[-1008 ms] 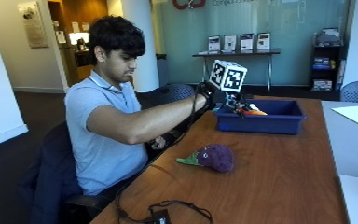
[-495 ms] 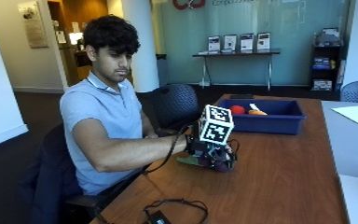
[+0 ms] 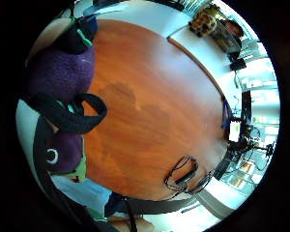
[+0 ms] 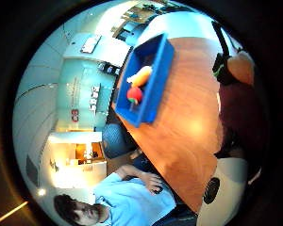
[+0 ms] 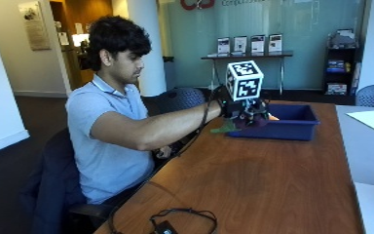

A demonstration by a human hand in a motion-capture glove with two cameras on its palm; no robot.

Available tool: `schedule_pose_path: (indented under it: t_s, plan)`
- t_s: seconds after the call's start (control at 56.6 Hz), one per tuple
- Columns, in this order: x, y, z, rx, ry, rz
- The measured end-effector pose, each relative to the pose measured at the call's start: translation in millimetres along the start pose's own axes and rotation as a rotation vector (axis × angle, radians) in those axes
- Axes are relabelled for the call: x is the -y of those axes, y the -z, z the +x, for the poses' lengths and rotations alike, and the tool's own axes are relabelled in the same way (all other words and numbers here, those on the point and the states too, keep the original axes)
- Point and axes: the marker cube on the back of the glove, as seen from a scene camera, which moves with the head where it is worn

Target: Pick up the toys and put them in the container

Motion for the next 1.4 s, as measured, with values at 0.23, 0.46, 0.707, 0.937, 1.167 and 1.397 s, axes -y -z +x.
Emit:
schedule_pose_path:
  t_s: [0.23,0.46,0.707,0.937,1.167,1.397]
  plan:
    - [97,8,-79,0.238,0.012,0.012]
    - [155,-25,-130,0.267,-0.037,-0.044]
    - [143,-45,-112,0.044,-0.015,-0.150]
    - [100,-3,-62,-0.025,-0.045,-0.065]
    - [49,21,-3,-0.100,-0.093,-0.008]
    - [3,3,38,-0.185,-0.097,-0.086]
